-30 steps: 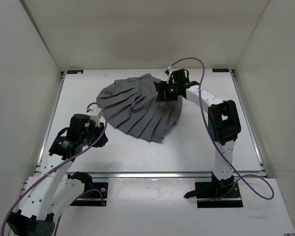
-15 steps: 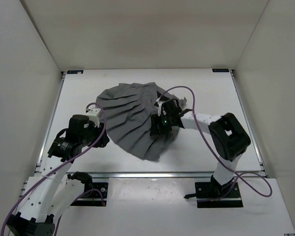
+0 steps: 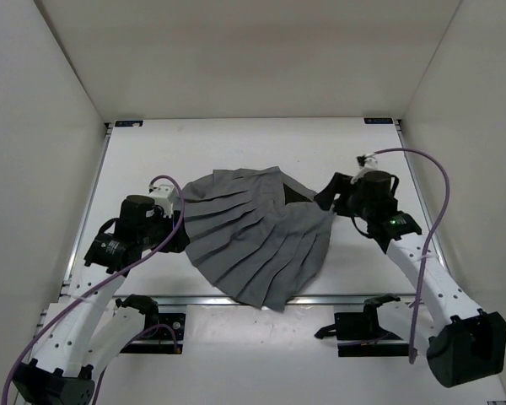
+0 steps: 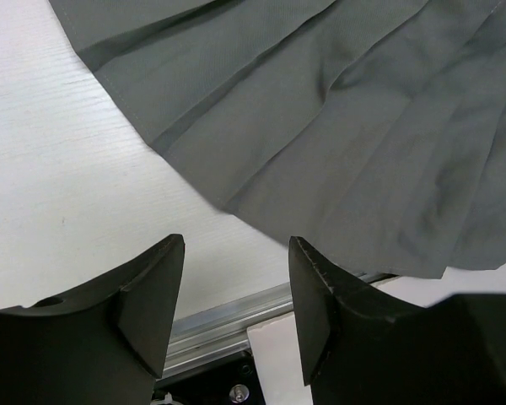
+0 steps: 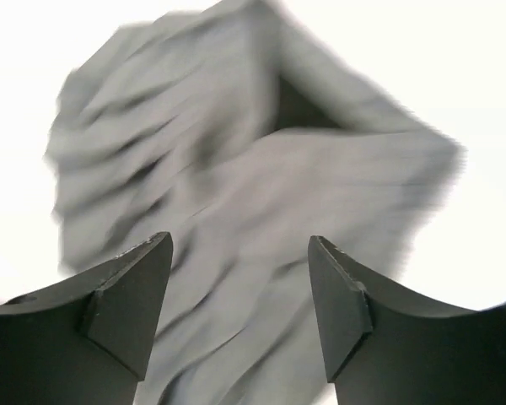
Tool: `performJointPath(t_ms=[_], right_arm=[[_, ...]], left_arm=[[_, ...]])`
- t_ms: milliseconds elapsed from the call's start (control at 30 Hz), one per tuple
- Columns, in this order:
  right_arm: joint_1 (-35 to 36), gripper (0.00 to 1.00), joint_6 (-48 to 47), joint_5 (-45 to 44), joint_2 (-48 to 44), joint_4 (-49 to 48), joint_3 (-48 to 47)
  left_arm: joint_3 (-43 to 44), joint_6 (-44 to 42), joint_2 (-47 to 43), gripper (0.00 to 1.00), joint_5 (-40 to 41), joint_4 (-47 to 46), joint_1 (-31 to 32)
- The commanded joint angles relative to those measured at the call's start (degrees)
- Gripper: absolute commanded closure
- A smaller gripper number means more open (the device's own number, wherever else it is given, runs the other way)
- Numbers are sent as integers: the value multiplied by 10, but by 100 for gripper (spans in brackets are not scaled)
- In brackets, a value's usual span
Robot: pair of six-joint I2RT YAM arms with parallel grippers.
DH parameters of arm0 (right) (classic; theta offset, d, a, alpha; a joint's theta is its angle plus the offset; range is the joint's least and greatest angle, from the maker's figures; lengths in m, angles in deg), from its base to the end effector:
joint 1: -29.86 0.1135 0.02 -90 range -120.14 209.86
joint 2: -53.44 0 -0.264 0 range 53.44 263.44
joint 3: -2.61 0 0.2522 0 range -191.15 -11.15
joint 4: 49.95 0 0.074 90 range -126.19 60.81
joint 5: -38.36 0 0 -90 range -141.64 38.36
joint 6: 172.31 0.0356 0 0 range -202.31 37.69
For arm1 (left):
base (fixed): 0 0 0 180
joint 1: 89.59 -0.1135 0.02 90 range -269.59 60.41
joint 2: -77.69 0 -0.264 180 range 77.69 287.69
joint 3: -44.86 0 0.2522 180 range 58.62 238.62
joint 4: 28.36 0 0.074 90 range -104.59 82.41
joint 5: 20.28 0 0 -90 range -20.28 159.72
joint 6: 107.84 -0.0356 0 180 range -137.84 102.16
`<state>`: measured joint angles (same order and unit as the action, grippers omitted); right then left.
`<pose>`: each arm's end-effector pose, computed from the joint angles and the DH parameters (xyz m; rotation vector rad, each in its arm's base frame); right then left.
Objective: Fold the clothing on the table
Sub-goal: Flatten the skirt out
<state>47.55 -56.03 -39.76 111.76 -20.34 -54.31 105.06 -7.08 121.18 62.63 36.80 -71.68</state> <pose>0.2138 0.0759 0.2759 0.0352 2.1730 0.6687 0.1343 -0.0480 0.2859 0.2096 2.4340 -0.3760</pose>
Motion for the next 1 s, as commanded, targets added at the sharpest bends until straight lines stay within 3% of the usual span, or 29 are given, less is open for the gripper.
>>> performJointPath(t_ms=[0, 67, 233, 500, 967], right_arm=[[-78, 36, 22, -71, 31, 36, 20], [-99, 34, 15, -82, 65, 34, 21], [-101, 31, -2, -99, 149, 4, 2], [-83, 30, 2, -118, 273, -30, -41], [-84, 30, 9, -91, 259, -36, -77]], left_arm=[[9, -2, -10, 37, -6, -2, 2], [7, -1, -12, 37, -3, -4, 0], [11, -5, -9, 24, -6, -3, 0], [11, -1, -12, 22, -3, -7, -2], [10, -3, -2, 21, -7, -3, -7]])
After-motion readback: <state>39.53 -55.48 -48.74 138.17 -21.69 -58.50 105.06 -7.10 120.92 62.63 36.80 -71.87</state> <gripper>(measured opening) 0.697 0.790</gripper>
